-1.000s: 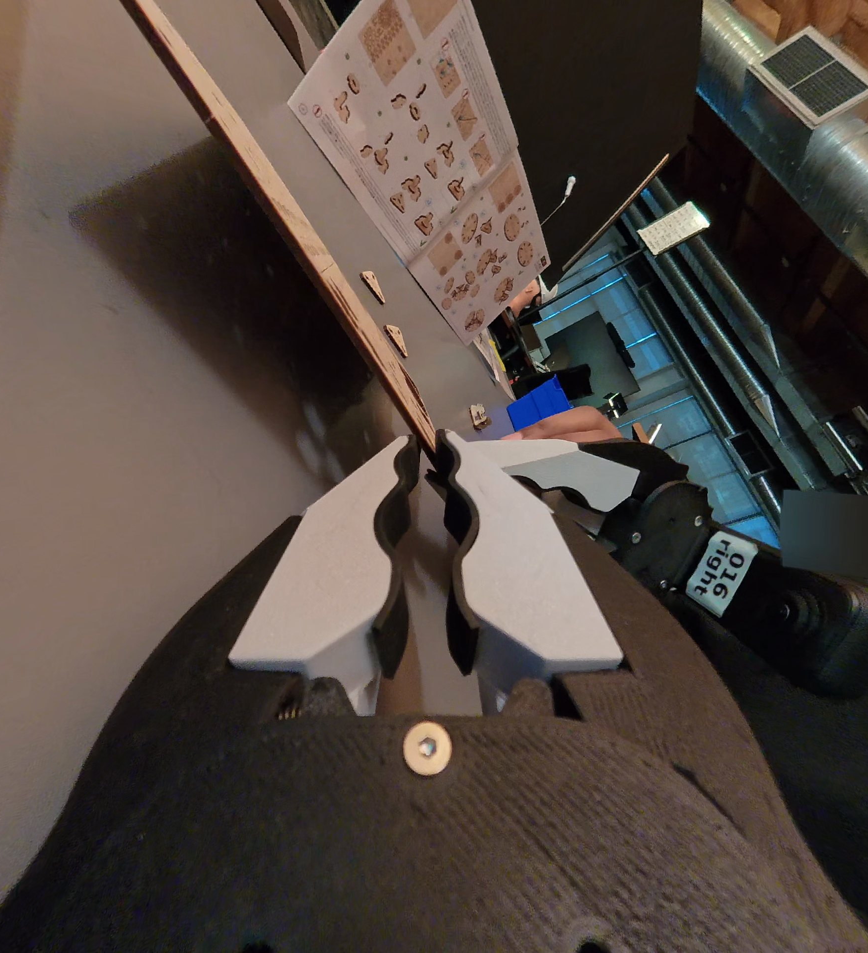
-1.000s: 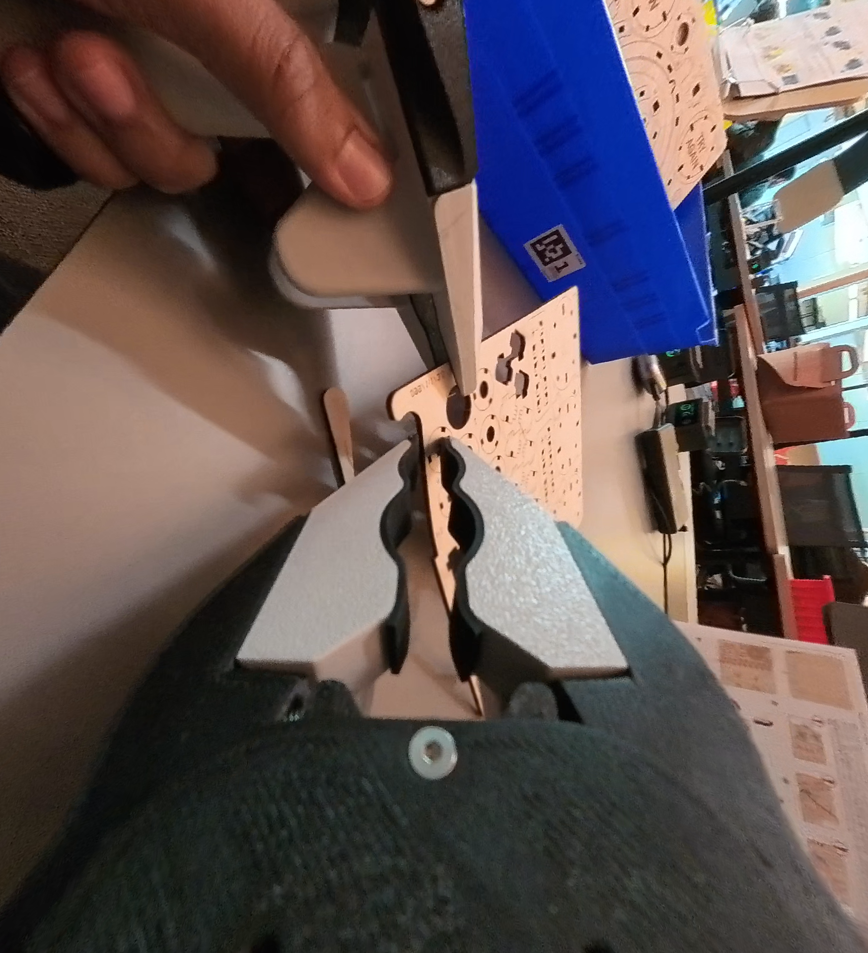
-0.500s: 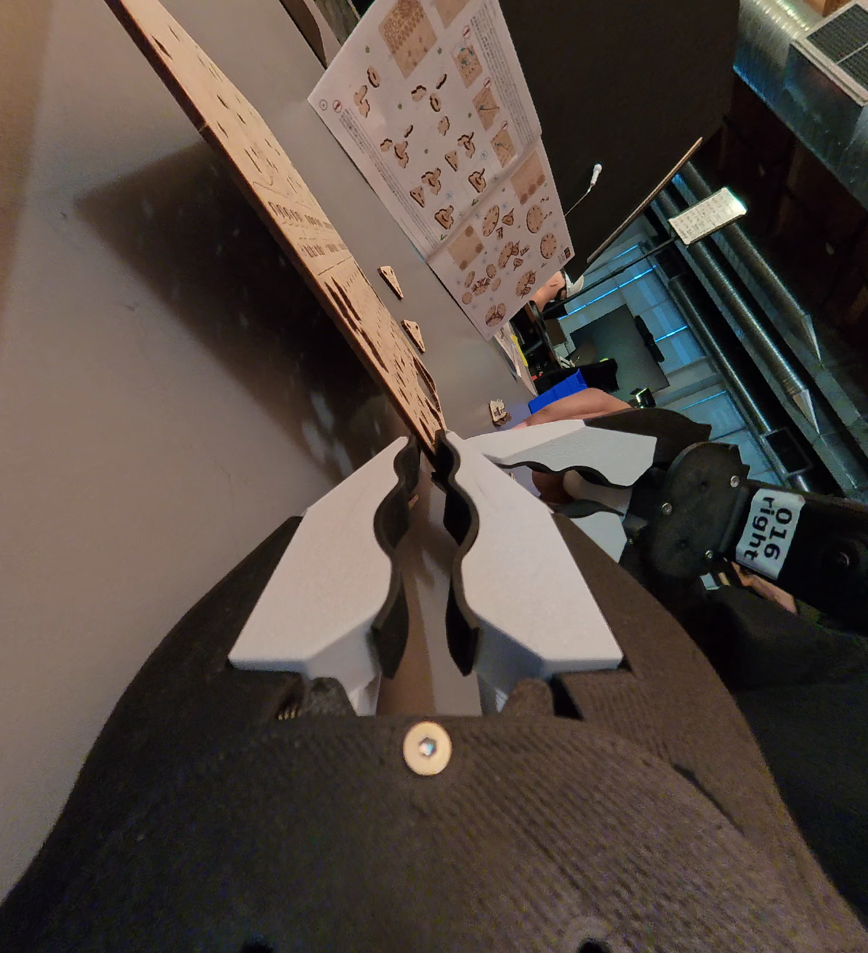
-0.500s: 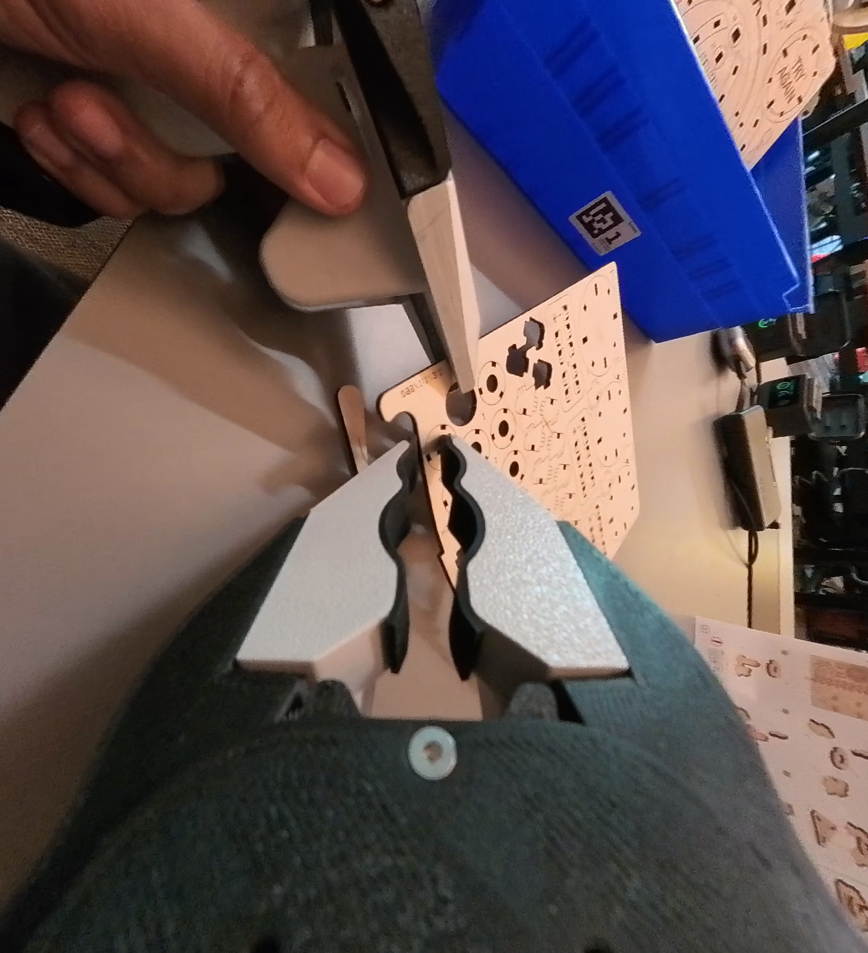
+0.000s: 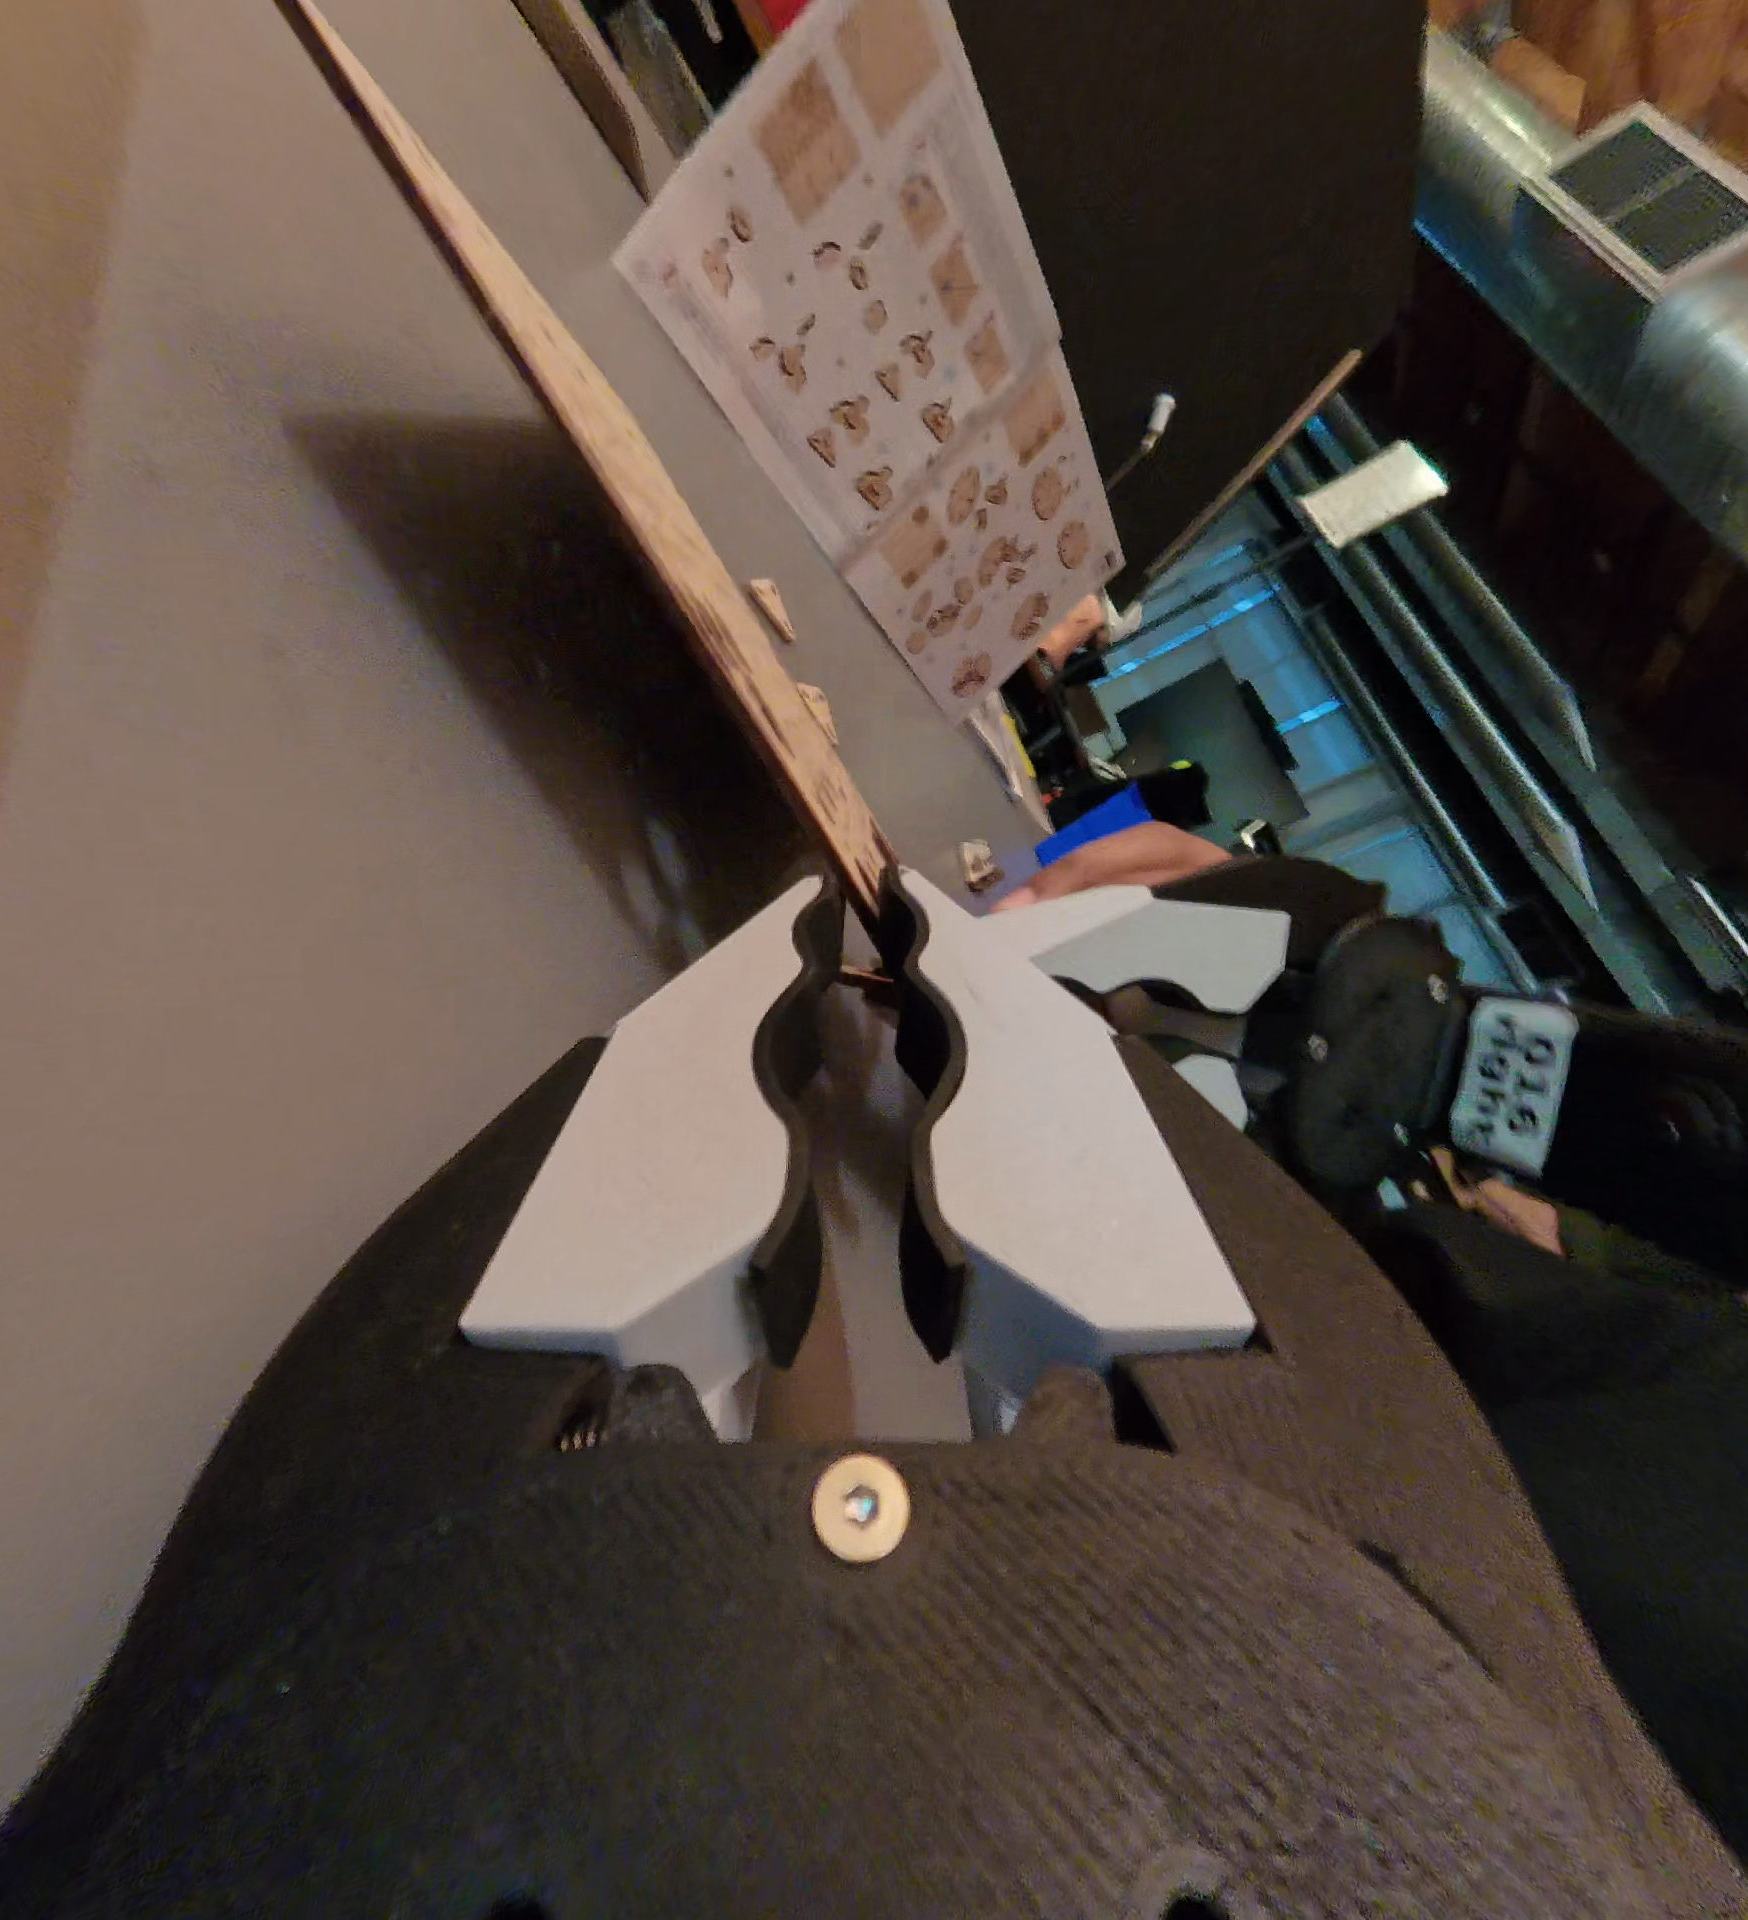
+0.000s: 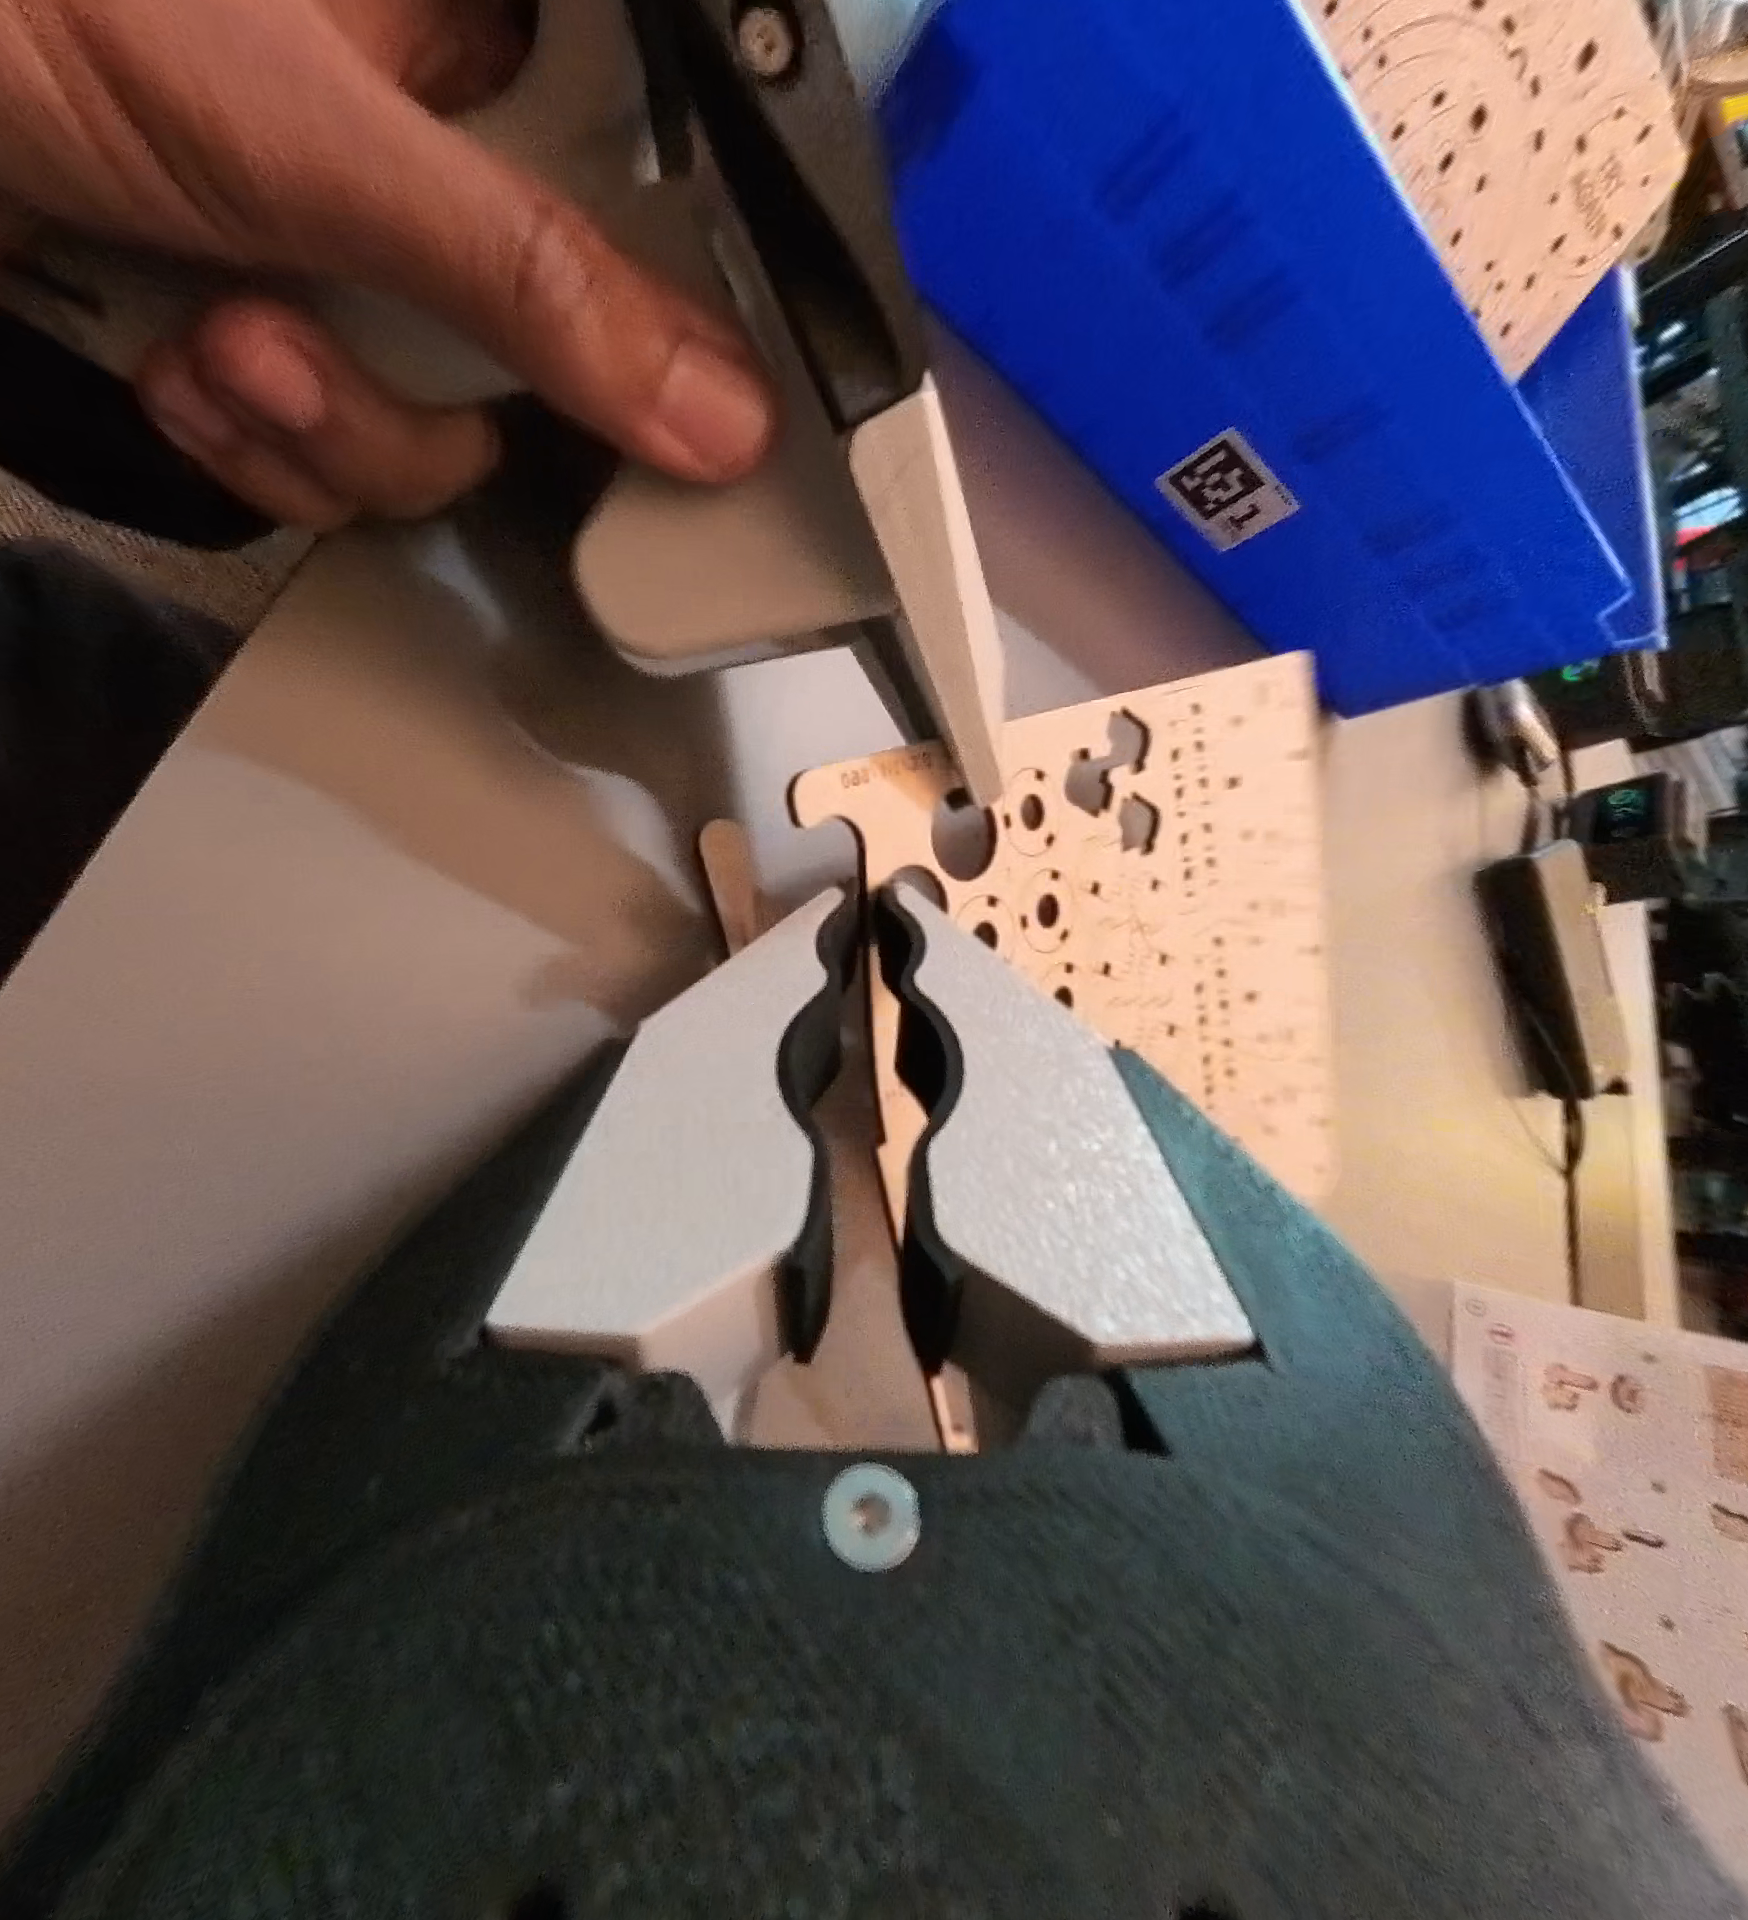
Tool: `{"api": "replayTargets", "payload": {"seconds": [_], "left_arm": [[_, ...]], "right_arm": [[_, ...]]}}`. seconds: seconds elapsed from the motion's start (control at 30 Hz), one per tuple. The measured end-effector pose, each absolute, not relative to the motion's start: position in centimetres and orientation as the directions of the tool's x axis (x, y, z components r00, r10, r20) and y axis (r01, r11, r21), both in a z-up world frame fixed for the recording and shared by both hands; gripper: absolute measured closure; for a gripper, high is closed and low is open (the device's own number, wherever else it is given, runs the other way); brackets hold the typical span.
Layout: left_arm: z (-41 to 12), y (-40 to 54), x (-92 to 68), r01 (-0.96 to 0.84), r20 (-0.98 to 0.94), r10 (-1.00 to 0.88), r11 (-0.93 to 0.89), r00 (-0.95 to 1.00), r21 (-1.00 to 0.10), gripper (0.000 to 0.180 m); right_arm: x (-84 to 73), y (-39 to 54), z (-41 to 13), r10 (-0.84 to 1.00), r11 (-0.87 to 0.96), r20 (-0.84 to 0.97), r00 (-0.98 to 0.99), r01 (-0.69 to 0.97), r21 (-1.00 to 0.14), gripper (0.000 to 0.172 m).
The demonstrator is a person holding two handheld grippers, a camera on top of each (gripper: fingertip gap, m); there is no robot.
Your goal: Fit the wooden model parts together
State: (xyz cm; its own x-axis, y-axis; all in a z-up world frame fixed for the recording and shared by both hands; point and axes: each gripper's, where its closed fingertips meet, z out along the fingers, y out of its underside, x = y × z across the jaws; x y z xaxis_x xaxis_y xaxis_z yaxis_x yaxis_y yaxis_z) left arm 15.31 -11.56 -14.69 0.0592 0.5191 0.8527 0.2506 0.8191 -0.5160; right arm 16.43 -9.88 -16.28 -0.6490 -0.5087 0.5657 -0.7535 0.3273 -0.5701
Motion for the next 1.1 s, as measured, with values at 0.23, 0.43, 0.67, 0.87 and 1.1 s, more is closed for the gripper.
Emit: {"api": "replayTargets", "payload": {"seconds": [0.23, 0.43, 0.67, 0.87, 1.1], "left_arm": [[-14.2, -11.4, 15.0, 0.246, 0.873, 0.48, 0.839, 0.086, -0.485, 0.176], [-14.2, -12.3, 15.0, 0.212, 0.879, 0.473, 0.854, 0.065, -0.475, 0.176], [-14.2, -13.0, 14.9, 0.206, 0.873, 0.485, 0.851, 0.049, -0.484, 0.176], [-15.0, -13.1, 15.8, 0.305, 0.841, 0.54, 0.799, 0.014, -0.518, 0.163], [-17.0, -14.1, 17.0, 0.519, 0.644, 0.757, 0.597, -0.111, -0.612, 0.14]], "right_arm": [[15.6, -9.0, -15.5, -0.45, 0.312, 0.582, -0.677, -0.73, -0.608, 0.164], [13.9, -8.1, -14.4, -0.374, 0.333, 0.589, -0.716, -0.697, -0.635, 0.163], [13.0, -8.3, -16.3, -0.416, 0.38, 0.584, -0.698, -0.716, -0.586, 0.165], [12.6, -8.9, -16.4, -0.402, 0.405, 0.579, -0.709, -0.705, -0.582, 0.166], [15.8, -8.8, -17.3, -0.358, 0.567, 0.12, -0.926, -0.317, -0.76, 0.151]]}}
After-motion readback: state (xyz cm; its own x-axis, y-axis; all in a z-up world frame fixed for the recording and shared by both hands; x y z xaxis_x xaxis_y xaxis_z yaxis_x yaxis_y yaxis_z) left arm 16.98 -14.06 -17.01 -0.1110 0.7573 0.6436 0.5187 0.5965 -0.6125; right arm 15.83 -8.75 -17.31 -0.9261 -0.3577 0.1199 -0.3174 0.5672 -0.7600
